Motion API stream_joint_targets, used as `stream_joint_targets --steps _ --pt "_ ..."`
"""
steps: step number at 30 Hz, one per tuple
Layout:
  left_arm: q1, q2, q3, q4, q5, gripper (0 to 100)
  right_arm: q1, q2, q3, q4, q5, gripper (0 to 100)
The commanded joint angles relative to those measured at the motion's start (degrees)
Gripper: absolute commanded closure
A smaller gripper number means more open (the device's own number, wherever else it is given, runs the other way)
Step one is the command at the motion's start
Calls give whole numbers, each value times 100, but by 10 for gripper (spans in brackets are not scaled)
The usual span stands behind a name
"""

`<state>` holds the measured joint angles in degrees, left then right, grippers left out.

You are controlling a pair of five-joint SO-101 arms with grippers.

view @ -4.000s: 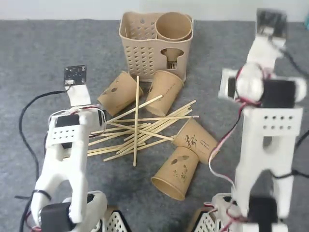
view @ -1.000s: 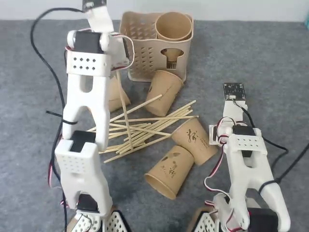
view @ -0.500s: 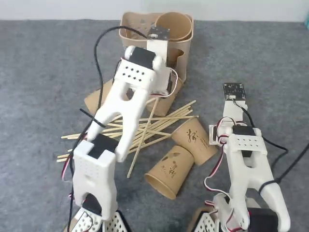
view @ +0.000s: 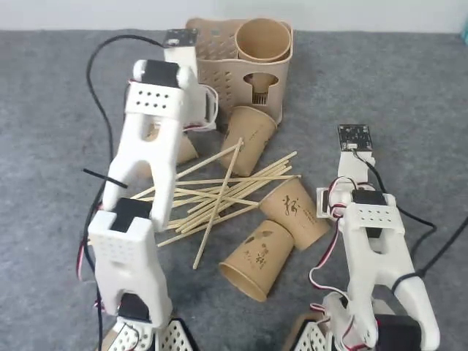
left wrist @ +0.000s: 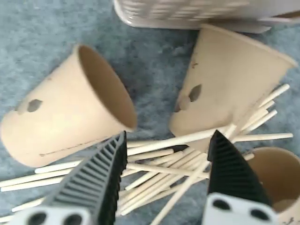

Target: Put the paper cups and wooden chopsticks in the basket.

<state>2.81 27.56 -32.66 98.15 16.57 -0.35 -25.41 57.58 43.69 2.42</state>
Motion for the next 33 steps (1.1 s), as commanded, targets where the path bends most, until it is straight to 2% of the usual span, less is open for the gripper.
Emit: stream_joint_targets --steps 1,7,13,19,23,27,33 --pt "-202 -475 -22 97 -53 732 -13 13 -114 -119 88 768" --pt "-536 -457 119 35 -352 732 -13 22 -105 -119 88 768" --pt "-571 -35 514 -545 -510 732 -13 22 -105 -119 88 768" --pt "-563 299 409 -598 -510 738 -13 22 -105 -119 88 768" --pt "-571 369 418 -598 -563 853 -13 22 -105 -119 88 768" --pt "-571 378 558 -730 -1125 991 -13 22 -105 -119 88 768" --pt "-571 378 796 -826 -1301 987 -13 22 -105 -110 88 768"
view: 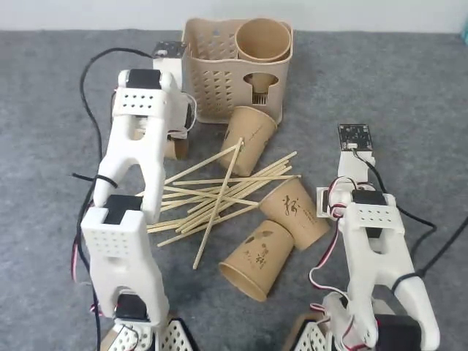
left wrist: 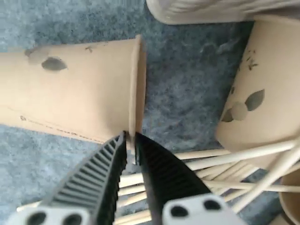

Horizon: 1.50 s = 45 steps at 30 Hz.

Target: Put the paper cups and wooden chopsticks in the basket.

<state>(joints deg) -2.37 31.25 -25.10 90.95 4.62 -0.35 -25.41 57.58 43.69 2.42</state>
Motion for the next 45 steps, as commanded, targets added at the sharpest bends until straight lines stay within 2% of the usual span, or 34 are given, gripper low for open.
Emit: stream_joint_targets --steps 1,7,16,20,30,33,36,39,42,45 --pt "-53 0 40 -97 -97 987 -13 22 -105 -110 88 768" --pt "-53 -105 -48 -9 -79 988 -13 22 -105 -110 88 768" --pt "-44 -888 -1033 941 -70 988 -4 22 -105 -119 88 768" --pt "-44 -1354 -1086 949 -18 988 -4 22 -105 -119 88 768" --pt "-9 -1925 -1068 967 624 987 4 22 -105 -127 88 768" --pt "211 -1899 -778 958 141 981 4 22 -105 -127 88 768" --pt "607 -1714 -382 932 -422 899 4 22 -105 -127 88 768" --pt "730 -1424 -303 519 -62 818 4 22 -105 -127 88 768" --pt "730 -1116 -286 9 123 810 13 22 -105 -127 88 768" --pt "738 -800 -295 -79 141 809 22 22 -105 -127 88 768"
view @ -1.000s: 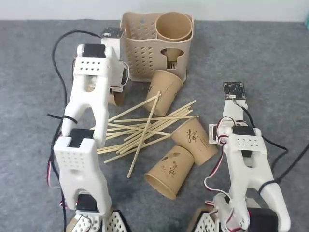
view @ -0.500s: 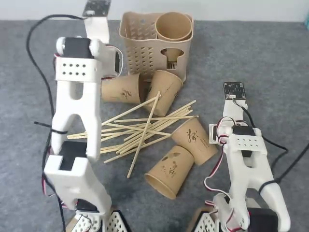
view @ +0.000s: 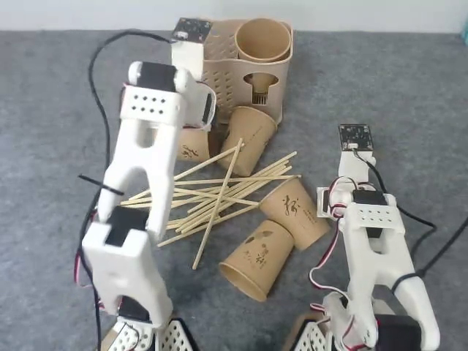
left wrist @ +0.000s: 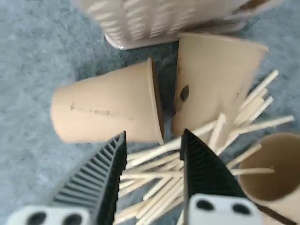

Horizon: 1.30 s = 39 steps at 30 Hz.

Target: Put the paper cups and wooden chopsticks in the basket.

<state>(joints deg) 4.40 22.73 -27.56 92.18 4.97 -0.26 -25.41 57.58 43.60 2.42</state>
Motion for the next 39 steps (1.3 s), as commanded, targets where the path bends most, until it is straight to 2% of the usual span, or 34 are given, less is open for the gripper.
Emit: stream_joint_targets --steps 1,14,16,20,27,34,39 --pt "62 141 -48 -202 105 808 13 22 -105 -119 88 768" --pt "53 1143 -57 -484 79 814 13 22 -105 -127 88 768" --pt "9 1187 -48 -484 62 839 13 22 -105 -180 88 768" --pt "-70 1310 -40 -519 -316 1000 13 22 -105 -198 88 768" --pt "-343 1521 -48 -519 -440 987 13 22 -105 -198 88 768" --pt "-290 668 -57 26 -404 988 13 22 -105 -198 88 768" --pt "-308 -615 -57 475 132 988 13 22 -105 -198 88 768"
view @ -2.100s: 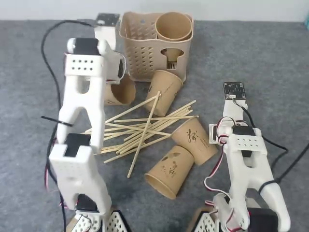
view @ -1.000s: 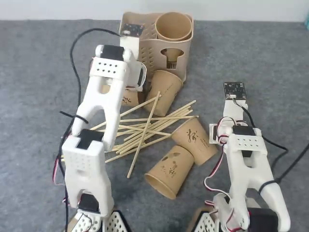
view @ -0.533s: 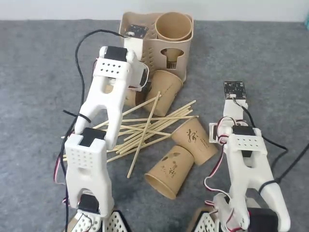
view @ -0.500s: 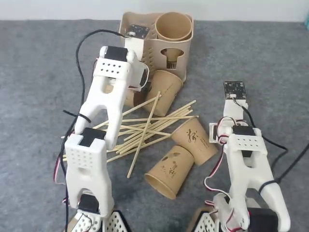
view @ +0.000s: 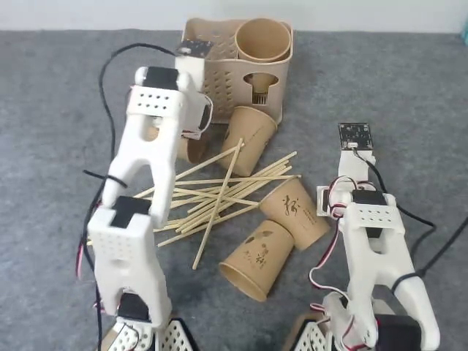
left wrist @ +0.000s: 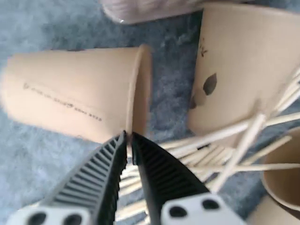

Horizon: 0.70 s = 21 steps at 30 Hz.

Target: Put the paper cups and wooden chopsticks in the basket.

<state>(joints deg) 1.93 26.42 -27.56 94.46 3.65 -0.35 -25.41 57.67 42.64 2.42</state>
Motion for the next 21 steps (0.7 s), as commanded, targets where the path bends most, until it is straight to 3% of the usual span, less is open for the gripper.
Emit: stream_joint_targets --steps 1,7,12,21 --pt "-62 -1222 -57 325 325 988 22 22 -114 -101 88 768" --pt "-88 -2163 -48 466 615 988 22 22 -114 -101 88 768" --pt "-44 -2453 -101 325 1292 988 22 22 -114 -101 88 768" --pt "765 -2769 -1499 334 1960 989 22 22 -114 -101 88 768"
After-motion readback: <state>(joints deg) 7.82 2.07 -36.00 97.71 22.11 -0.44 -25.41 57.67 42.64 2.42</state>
